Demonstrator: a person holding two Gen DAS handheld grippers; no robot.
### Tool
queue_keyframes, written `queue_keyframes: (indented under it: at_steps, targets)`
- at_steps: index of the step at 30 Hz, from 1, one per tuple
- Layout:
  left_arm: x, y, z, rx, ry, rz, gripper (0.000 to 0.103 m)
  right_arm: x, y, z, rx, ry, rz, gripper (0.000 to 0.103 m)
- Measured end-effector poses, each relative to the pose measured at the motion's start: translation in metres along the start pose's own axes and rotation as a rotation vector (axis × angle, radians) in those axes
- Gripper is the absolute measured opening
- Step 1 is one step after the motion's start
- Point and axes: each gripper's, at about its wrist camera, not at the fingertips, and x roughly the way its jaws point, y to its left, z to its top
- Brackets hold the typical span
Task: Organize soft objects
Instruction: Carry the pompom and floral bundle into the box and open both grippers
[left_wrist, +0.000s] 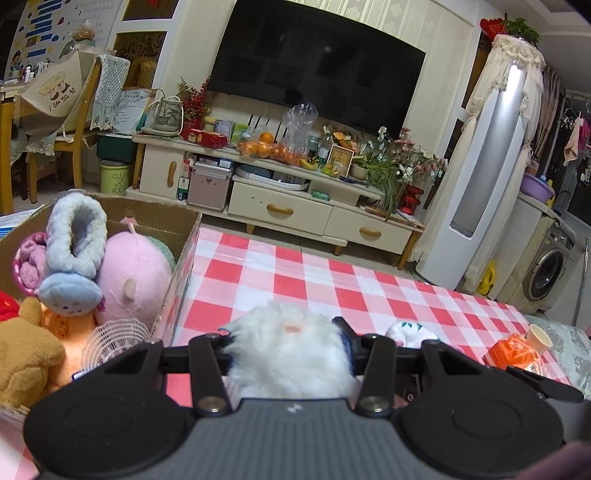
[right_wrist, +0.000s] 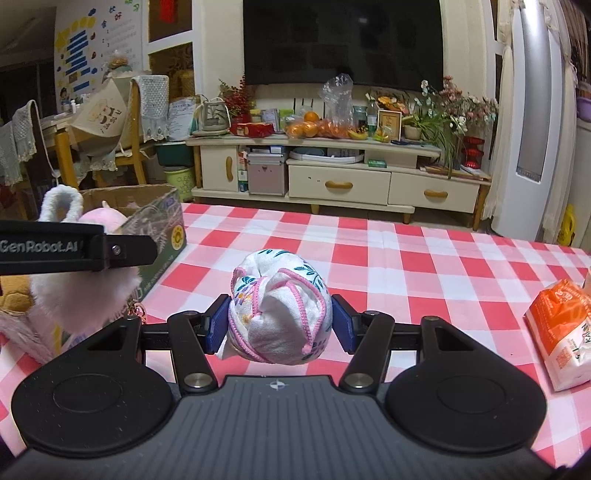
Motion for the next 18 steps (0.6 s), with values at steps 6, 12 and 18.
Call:
queue_keyframes:
  at_steps: [6, 12, 18]
  targets:
    - [-0.009, 0.005, 0.004, 0.003, -0.02, -0.015, 0.045, -0.013, 0.013, 0.004, -0.018, -0.015, 0.009, 0.072]
    - [-0.02, 0.012, 0.011, -0.008, -0.044, -0.021, 0.045, -0.023, 0.026, 0.01, -0.02, -0.024, 0.043, 0.072]
    - [-0.032, 0.025, 0.017, -0.025, -0.069, -0.021, 0.045, -0.033, 0.037, 0.019, -0.024, -0.043, 0.083, 0.072]
